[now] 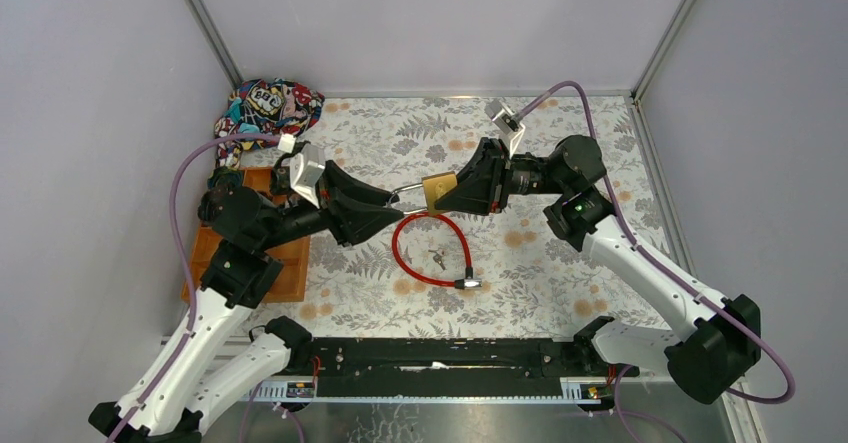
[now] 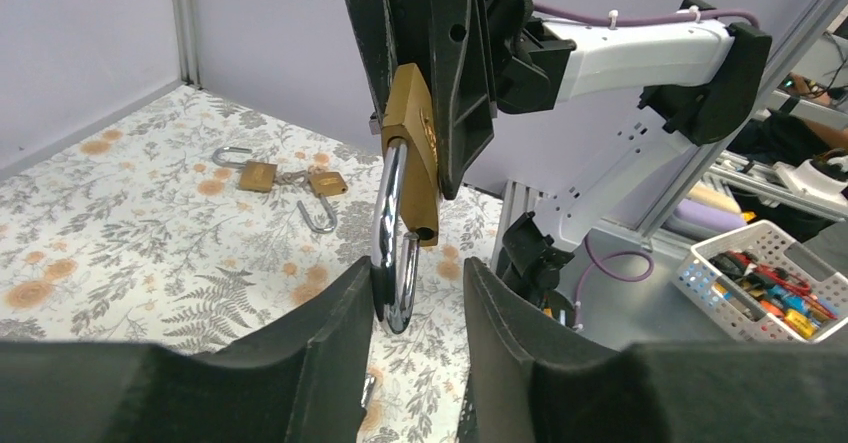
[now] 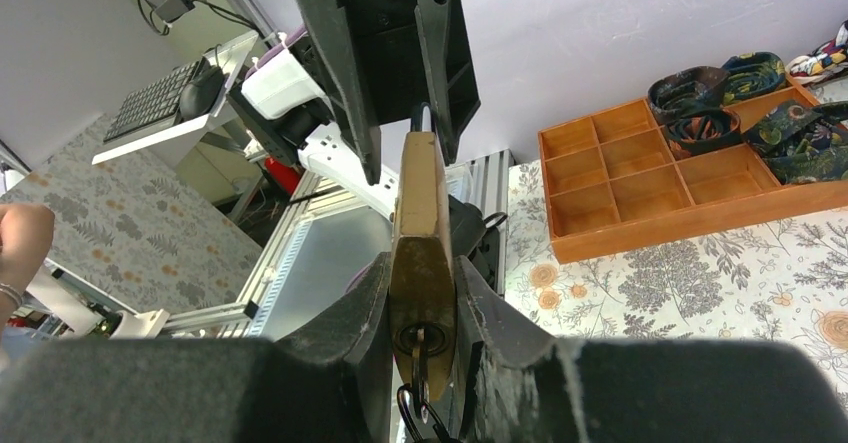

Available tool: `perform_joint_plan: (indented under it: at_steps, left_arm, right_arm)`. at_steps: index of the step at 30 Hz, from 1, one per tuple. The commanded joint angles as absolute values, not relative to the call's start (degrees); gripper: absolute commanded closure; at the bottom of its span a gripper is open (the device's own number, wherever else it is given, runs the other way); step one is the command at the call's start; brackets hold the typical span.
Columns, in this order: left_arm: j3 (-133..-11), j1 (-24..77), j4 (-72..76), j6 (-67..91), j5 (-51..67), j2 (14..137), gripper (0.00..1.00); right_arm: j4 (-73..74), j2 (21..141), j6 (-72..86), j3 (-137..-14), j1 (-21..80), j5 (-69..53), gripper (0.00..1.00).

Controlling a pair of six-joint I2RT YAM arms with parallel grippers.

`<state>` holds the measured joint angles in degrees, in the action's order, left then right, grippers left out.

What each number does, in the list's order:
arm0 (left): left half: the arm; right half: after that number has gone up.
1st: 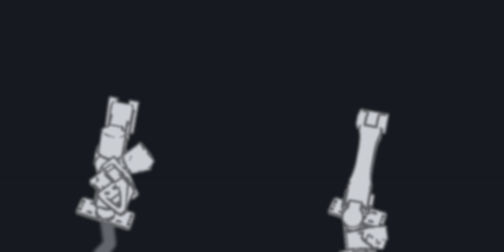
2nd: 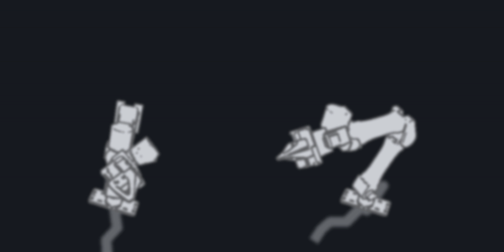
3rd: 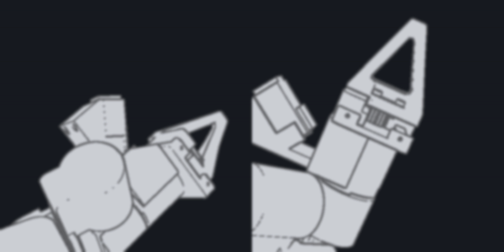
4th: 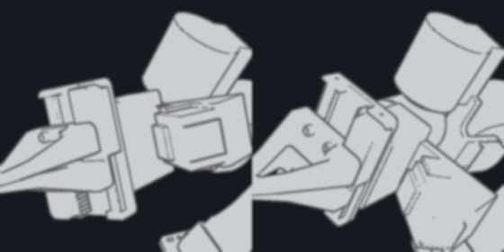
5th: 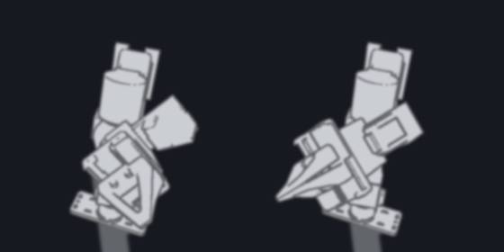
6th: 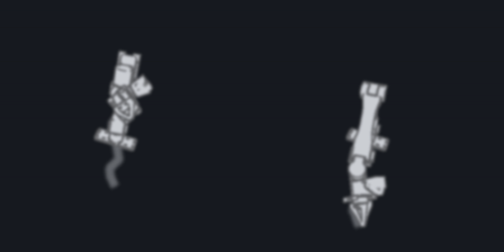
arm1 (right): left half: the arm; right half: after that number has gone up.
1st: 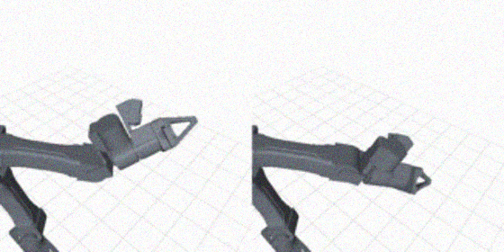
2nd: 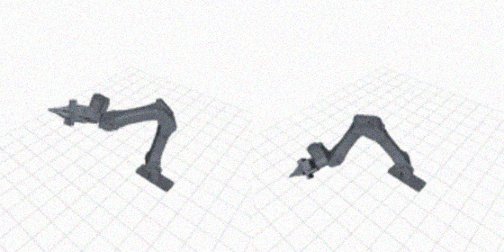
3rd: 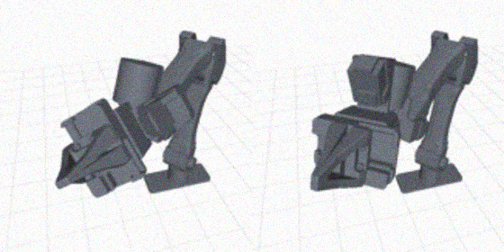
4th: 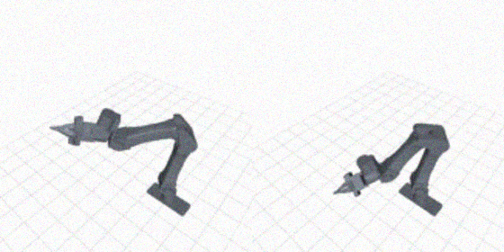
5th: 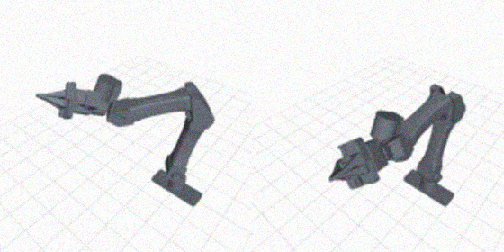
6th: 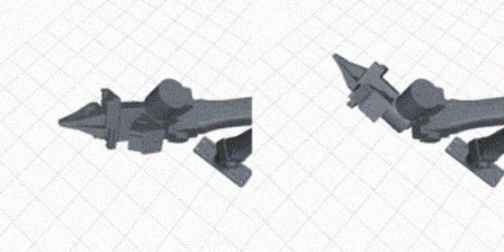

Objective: Lock with the key
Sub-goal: Lock the lock.

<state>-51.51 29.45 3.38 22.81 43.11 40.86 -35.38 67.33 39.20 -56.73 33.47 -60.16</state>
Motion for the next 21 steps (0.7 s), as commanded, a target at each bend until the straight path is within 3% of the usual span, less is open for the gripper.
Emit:
perform_joint_plan:
  at_steps: [1, 11, 13, 14, 15, 16, 21]
  left_arm:
    - [-51.0, 29.0, 7.1, 25.9, 44.0, 40.4, 0.59]
    - [-48.3, 30.1, 15.3, 32.2, 45.7, 42.5, 0.65]
    - [-48.2, 30.1, 15.5, 31.9, 45.5, 42.6, 0.71]
    - [-48.2, 30.1, 15.8, 32.3, 45.4, 42.7, 0.79]
    - [-48.1, 30.2, 16.3, 32.7, 45.4, 42.7, 0.94]
    - [-48.1, 30.3, 16.7, 33.1, 45.5, 42.7, 1.00]
    - [-48.2, 31.5, 18.5, 34.8, 45.2, 43.3, 1.00]
  right_arm:
    - [-42.0, 65.0, 39.6, -61.0, 32.9, -59.8, 1.00]
    - [-43.5, 64.7, 40.8, -61.8, 32.9, -59.5, 1.00]
    - [-43.5, 64.6, 40.6, -61.9, 32.9, -59.4, 1.00]
    - [-43.5, 64.7, 40.7, -61.9, 32.9, -59.5, 1.00]
    - [-43.5, 64.8, 40.6, -62.0, 32.9, -59.5, 1.00]
    - [-43.4, 64.9, 40.6, -62.0, 32.9, -59.4, 1.00]
    - [-42.8, 64.8, 38.5, -61.1, 32.9, -57.2, 1.00]
